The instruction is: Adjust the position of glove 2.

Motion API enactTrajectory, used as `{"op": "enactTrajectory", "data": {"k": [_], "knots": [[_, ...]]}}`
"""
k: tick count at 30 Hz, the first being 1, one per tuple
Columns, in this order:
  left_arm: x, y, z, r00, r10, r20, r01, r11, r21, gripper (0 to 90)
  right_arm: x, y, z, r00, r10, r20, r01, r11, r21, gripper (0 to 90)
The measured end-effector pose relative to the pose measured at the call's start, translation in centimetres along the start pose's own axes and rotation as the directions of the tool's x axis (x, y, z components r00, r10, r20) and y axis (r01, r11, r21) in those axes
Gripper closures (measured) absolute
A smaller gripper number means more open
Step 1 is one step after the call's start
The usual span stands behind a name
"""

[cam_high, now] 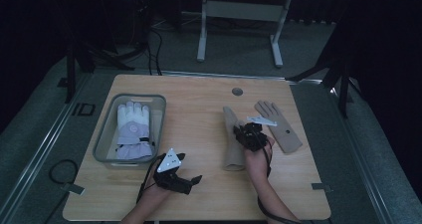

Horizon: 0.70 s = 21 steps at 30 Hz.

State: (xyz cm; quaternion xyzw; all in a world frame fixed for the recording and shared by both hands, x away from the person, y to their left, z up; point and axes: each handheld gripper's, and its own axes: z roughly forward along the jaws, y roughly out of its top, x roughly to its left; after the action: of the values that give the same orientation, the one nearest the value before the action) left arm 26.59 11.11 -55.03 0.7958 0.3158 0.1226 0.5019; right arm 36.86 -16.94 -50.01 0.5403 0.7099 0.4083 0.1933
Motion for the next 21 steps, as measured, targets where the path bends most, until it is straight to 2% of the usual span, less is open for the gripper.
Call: {"op": "enactTrajectory", "data": {"k": [2, 7, 11, 12, 13, 15, 16, 17, 18, 19, 21], "knots": [[0.0, 0.0, 0.0, 1.0, 0.001, -0.001, -0.001, 1.0, 0.0, 1.0, 0.2, -0.7, 0.1, 0.9996, 0.025, -0.016, -0.025, 1.0, 0.014, 75.2], [-0.1, 0.0, 0.1, 0.9999, 0.009, -0.004, -0.009, 0.9999, 0.006, 1.0, 1.3, -2.2, 1.1, 1.0, 0.005, 0.001, -0.005, 0.999, 0.047, 74.8], [-0.2, 0.0, 0.1, 0.9999, 0.012, -0.005, -0.012, 0.9999, 0.009, 1.0, 1.4, -2.6, 1.6, 0.9999, 0.006, -0.01, -0.006, 0.998, 0.062, 74.2], [-0.2, -0.1, 0.1, 0.9999, 0.013, -0.002, -0.013, 0.9998, 0.012, 1.0, 1.6, -2.8, 1.9, 1.0, -0.003, -0.009, 0.004, 0.997, 0.072, 73.8], [-0.2, -0.1, 0.1, 0.9999, 0.014, -0.002, -0.014, 0.9998, 0.013, 0.9, 1.9, -3.8, 2.7, 0.9999, -0.009, -0.013, 0.011, 0.995, 0.104, 69.6], [-0.2, -0.1, 0.1, 0.9999, 0.016, -0.002, -0.016, 0.9998, 0.015, 0.9, 2.1, -4.4, 3.2, 0.9991, -0.042, -0.007, 0.043, 0.992, 0.12, 66.3], [-0.2, -0.1, 0.1, 0.9999, 0.016, -0.002, -0.016, 0.9998, 0.015, 0.9, 2.1, -4.4, 3.2, 0.9991, -0.042, -0.007, 0.043, 0.992, 0.12, 66.3], [-0.1, -0.1, 0.1, 0.9999, 0.017, -0.001, -0.017, 0.9997, 0.015, 1.0, 2.3, -4.7, 3.3, 0.9973, -0.073, -0.008, 0.074, 0.991, 0.112, 62.5], [-0.1, -0.1, 0.1, 0.9999, 0.017, -0.001, -0.017, 0.9997, 0.015, 0.9, 2.3, -4.7, 3.3, 0.9973, -0.073, -0.008, 0.074, 0.991, 0.112, 62.5], [-0.1, -0.1, 0.1, 0.9998, 0.017, -0.001, -0.017, 0.9997, 0.015, 0.9, 2.4, -4.8, 3.3, 0.9956, -0.093, -0.01, 0.094, 0.989, 0.112, 60.5], [-0.2, -0.1, 0.1, 0.9999, 0.017, 0.0, -0.017, 0.9997, 0.015, 0.9, 2.5, -4.8, 3.3, 0.995, -0.098, -0.019, 0.1, 0.989, 0.112, 57.3]]}}
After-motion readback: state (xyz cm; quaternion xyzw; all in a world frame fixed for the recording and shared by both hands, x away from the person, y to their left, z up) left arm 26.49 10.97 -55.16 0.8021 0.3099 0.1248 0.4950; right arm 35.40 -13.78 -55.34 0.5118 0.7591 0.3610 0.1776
